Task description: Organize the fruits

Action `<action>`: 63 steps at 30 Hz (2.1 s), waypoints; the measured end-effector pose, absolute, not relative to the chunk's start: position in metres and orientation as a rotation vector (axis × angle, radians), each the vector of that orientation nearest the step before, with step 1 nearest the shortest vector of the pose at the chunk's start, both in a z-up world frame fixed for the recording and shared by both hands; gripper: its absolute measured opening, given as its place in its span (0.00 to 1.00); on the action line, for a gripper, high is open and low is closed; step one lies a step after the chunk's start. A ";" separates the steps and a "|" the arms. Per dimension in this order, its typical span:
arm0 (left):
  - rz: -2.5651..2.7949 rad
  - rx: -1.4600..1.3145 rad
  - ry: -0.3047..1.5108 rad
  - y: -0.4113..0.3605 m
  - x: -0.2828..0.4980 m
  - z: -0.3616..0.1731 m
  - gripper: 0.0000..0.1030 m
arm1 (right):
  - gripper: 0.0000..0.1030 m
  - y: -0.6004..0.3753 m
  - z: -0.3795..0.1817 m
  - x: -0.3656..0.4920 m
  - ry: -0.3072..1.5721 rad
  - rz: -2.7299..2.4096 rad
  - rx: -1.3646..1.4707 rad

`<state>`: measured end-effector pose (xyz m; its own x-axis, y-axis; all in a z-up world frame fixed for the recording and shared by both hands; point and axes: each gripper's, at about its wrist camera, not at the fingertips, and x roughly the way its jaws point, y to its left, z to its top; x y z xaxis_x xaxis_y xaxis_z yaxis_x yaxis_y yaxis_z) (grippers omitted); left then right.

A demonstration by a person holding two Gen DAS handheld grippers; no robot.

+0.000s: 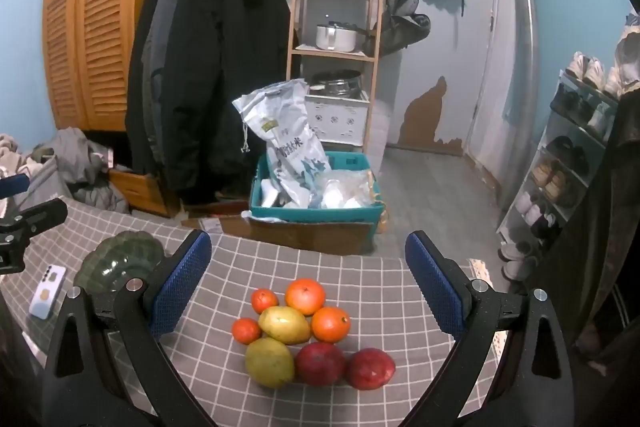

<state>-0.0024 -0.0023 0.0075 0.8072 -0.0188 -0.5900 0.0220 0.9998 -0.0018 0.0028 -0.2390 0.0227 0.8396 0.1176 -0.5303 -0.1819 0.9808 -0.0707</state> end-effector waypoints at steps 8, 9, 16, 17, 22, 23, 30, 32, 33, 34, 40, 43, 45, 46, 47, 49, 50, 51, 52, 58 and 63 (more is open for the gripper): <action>-0.027 0.010 0.632 -0.003 -0.003 0.007 0.99 | 0.93 -0.241 0.022 0.003 0.555 0.160 -0.119; -0.027 0.012 0.632 -0.003 -0.003 0.007 0.99 | 0.93 -0.241 0.022 0.003 0.555 0.160 -0.119; -0.025 0.010 0.630 -0.004 -0.003 0.006 0.99 | 0.93 -0.241 0.022 0.003 0.556 0.160 -0.120; -0.025 0.010 0.630 -0.004 -0.003 0.006 0.99 | 0.93 -0.241 0.022 0.003 0.556 0.160 -0.120; -0.024 0.011 0.630 -0.004 -0.004 0.007 0.99 | 0.93 -0.241 0.023 0.003 0.557 0.160 -0.120; -0.025 0.010 0.629 -0.004 -0.003 0.006 0.99 | 0.93 -0.241 0.023 0.003 0.558 0.161 -0.120; -0.024 0.011 0.629 -0.005 -0.004 0.006 0.99 | 0.93 -0.240 0.023 0.003 0.559 0.160 -0.120; -0.024 0.011 0.628 -0.005 -0.004 0.006 0.99 | 0.93 -0.240 0.023 0.003 0.559 0.160 -0.121; -0.024 0.011 0.629 -0.005 -0.004 0.006 0.99 | 0.93 -0.240 0.023 0.003 0.559 0.160 -0.121; -0.024 0.011 0.629 -0.005 -0.004 0.006 0.99 | 0.93 -0.240 0.023 0.003 0.559 0.160 -0.121; -0.024 0.012 0.629 -0.006 -0.004 0.005 0.99 | 0.93 -0.240 0.022 0.003 0.561 0.161 -0.122; -0.024 0.012 0.629 -0.006 -0.004 0.005 0.99 | 0.93 -0.240 0.022 0.003 0.561 0.160 -0.122; -0.024 0.012 0.629 -0.006 -0.005 0.005 0.99 | 0.93 -0.240 0.022 0.003 0.561 0.160 -0.123; -0.024 0.012 0.629 -0.007 -0.005 0.005 0.99 | 0.93 -0.240 0.022 0.003 0.561 0.160 -0.122; -0.024 0.013 0.628 -0.007 -0.005 0.005 0.99 | 0.93 -0.239 0.022 0.003 0.562 0.160 -0.122; -0.024 0.012 0.628 -0.006 -0.005 0.005 0.99 | 0.93 -0.239 0.022 0.003 0.562 0.160 -0.123; -0.023 0.012 0.628 -0.006 -0.005 0.005 0.99 | 0.93 -0.239 0.022 0.003 0.562 0.160 -0.123; -0.023 0.012 0.628 -0.006 -0.004 0.005 0.99 | 0.93 -0.239 0.022 0.003 0.562 0.160 -0.123; -0.023 0.012 0.628 -0.006 -0.004 0.005 0.99 | 0.93 -0.239 0.022 0.003 0.562 0.160 -0.123; -0.023 0.013 0.628 -0.006 -0.004 0.005 0.99 | 0.93 -0.239 0.023 0.003 0.563 0.160 -0.124; -0.023 0.013 0.628 -0.007 -0.005 0.005 0.99 | 0.93 -0.239 0.023 0.003 0.564 0.160 -0.123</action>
<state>-0.0045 -0.0069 0.0053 0.8087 -0.0174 -0.5879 0.0251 0.9997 0.0050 0.0032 -0.2387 0.0230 0.8334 0.1168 -0.5402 -0.1841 0.9803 -0.0721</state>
